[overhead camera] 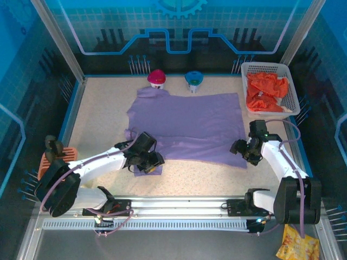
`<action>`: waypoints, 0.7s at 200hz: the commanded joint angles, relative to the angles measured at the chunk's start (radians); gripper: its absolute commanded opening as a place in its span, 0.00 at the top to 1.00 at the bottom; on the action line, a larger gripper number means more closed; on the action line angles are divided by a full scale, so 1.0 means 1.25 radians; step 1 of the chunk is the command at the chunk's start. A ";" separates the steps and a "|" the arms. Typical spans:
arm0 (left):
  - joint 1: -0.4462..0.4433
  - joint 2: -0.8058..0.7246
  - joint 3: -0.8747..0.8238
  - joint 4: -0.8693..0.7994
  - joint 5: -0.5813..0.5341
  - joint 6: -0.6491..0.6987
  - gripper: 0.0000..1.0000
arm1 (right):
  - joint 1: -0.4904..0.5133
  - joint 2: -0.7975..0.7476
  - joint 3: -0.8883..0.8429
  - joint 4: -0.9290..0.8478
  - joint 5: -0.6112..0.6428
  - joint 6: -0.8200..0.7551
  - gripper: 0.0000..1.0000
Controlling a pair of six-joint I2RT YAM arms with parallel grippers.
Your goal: Fold and stack the t-shirts
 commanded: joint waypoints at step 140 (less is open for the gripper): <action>-0.034 0.032 -0.039 -0.034 -0.025 -0.021 0.59 | -0.024 0.009 -0.001 0.004 -0.029 -0.005 0.24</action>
